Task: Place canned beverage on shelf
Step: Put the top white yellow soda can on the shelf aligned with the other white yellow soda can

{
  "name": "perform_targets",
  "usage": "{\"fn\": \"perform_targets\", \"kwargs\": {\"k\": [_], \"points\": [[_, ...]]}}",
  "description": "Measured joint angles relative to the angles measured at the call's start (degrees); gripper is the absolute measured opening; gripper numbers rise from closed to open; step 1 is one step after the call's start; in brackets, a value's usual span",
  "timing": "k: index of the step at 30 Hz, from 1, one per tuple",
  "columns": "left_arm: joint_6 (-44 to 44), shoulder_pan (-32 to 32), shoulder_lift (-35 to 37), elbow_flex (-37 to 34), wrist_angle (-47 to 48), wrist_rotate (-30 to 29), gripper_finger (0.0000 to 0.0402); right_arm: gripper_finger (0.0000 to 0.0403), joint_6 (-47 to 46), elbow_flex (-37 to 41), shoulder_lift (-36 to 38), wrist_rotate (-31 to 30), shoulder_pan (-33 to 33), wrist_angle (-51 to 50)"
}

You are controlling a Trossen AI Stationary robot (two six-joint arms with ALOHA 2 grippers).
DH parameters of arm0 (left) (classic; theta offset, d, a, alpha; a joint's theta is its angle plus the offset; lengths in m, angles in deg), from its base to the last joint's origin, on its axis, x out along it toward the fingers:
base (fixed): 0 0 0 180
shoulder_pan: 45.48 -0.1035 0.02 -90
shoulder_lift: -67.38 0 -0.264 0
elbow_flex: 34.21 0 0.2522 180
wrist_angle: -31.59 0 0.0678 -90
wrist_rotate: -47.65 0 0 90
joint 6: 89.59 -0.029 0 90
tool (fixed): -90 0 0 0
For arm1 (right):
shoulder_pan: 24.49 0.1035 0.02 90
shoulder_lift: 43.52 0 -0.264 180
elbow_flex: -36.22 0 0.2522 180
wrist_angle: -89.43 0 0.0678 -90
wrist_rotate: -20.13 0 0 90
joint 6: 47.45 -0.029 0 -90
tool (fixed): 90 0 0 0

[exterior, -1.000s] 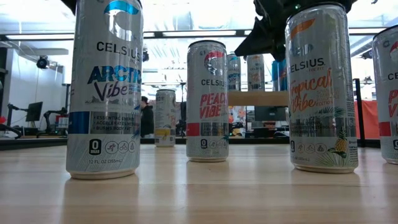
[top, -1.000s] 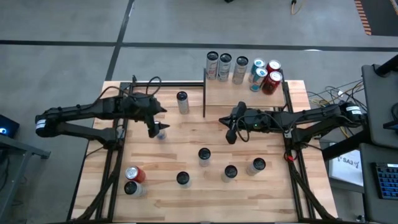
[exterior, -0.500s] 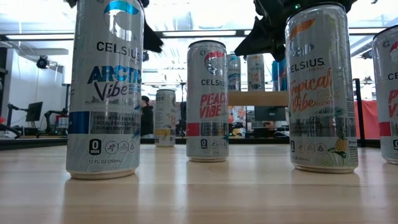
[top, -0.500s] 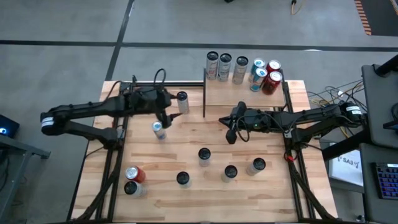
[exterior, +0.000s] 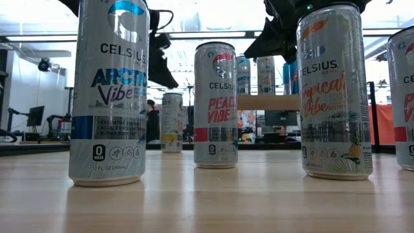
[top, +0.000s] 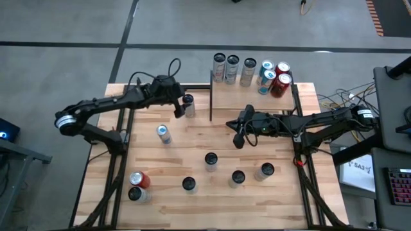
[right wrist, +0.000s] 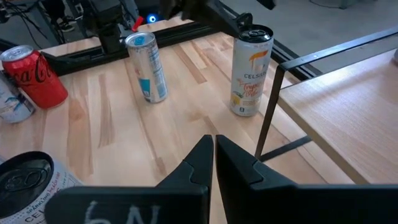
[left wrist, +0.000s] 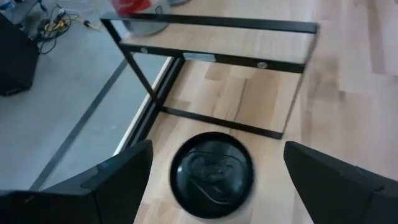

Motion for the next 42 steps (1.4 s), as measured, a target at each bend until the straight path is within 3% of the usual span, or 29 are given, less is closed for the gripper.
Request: {"fn": "perform_targets", "kwargs": {"k": [11, 20, 24, 30, 36, 42], "points": [[0.0, -0.8, -4.6, 0.0, -1.5, 3.1, 0.0346, 0.0009, 0.1, 0.0, 0.0, 0.0, 0.0, -0.4], [2.7, -0.8, -14.1, -0.1, -5.9, 3.0, 0.0346, 0.0009, -1.5, -0.3, 0.0, 0.0, 0.0, -0.4], [2.9, -0.7, -16.0, -0.1, -6.5, 2.2, 0.0325, 0.0009, -1.8, -1.3, 0.0, 0.0, 0.0, -0.4], [3.3, -0.7, -14.2, -0.2, -4.5, 2.0, 0.0233, 0.0009, -1.5, -2.6, 0.0, 0.0, 0.0, -0.2], [3.3, -0.7, -10.2, -0.2, -0.3, 1.9, 0.0232, 0.0009, -1.5, -2.6, 0.0, 0.0, 0.0, 0.1], [3.3, -0.2, -1.3, -0.2, 6.5, 1.9, 0.0232, 0.0009, -1.5, -2.6, 0.0, 0.0, 0.0, 1.9]]}}
